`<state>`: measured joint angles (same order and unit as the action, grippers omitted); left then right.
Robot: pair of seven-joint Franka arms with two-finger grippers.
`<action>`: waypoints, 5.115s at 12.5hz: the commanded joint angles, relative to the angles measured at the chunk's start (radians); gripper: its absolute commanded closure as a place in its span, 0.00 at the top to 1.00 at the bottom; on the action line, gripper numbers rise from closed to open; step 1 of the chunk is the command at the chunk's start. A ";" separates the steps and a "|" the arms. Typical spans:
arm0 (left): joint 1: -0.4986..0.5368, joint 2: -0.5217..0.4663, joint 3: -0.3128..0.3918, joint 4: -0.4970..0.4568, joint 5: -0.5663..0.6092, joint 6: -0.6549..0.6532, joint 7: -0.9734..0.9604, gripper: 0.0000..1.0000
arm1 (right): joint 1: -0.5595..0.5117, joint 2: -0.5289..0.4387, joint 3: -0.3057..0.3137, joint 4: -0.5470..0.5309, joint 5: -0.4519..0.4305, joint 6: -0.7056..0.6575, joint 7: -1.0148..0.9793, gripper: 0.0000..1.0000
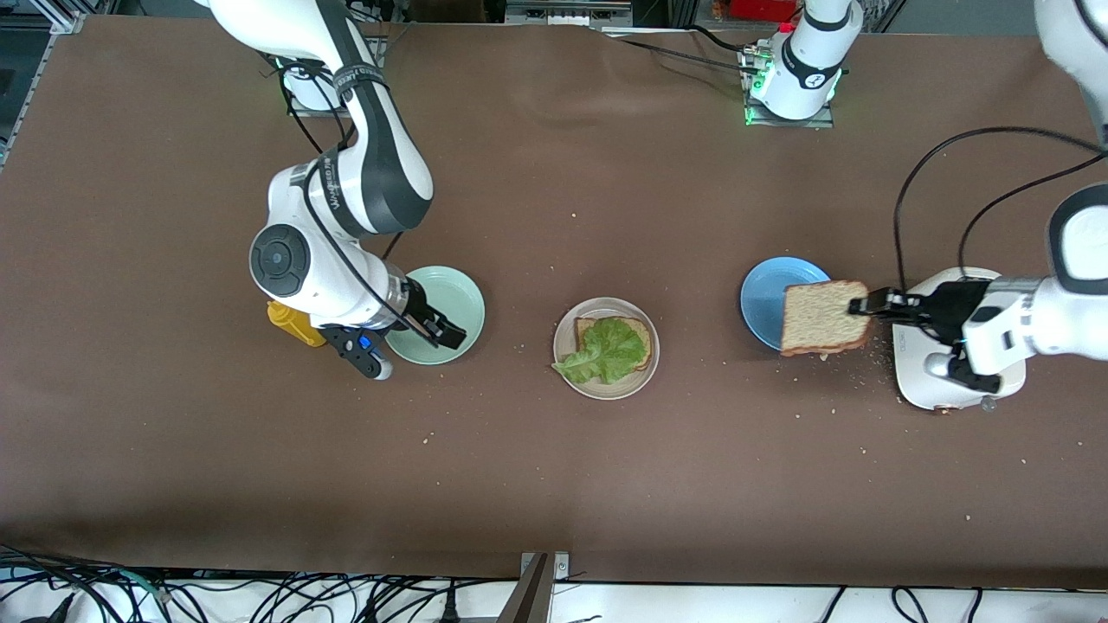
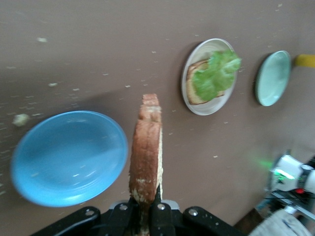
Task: Make sandwich in beige plate with both arms
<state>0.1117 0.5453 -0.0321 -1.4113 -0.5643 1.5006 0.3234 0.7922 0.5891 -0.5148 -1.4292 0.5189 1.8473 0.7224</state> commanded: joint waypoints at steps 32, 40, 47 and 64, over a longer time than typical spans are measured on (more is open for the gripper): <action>-0.334 0.302 0.030 0.017 -0.422 0.342 -0.059 1.00 | -0.757 -0.229 0.489 -0.060 -0.504 -0.019 -0.756 0.99; -0.310 0.220 0.213 0.029 -0.105 0.294 -0.170 1.00 | -0.719 -0.187 0.493 -0.054 -0.574 -0.019 -0.756 0.99; -0.307 0.006 0.320 0.031 0.352 0.083 -0.178 1.00 | -0.717 -0.187 0.493 -0.054 -0.566 -0.022 -0.755 0.99; -0.204 -0.465 0.173 -0.250 0.589 0.046 -0.238 1.00 | -0.716 -0.186 0.493 -0.056 -0.563 -0.017 -0.753 0.99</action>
<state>-0.1244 0.1360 0.1916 -1.6008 -0.0304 1.5150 0.0995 0.0776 0.4128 -0.0267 -1.4716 -0.0356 1.8203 -0.0360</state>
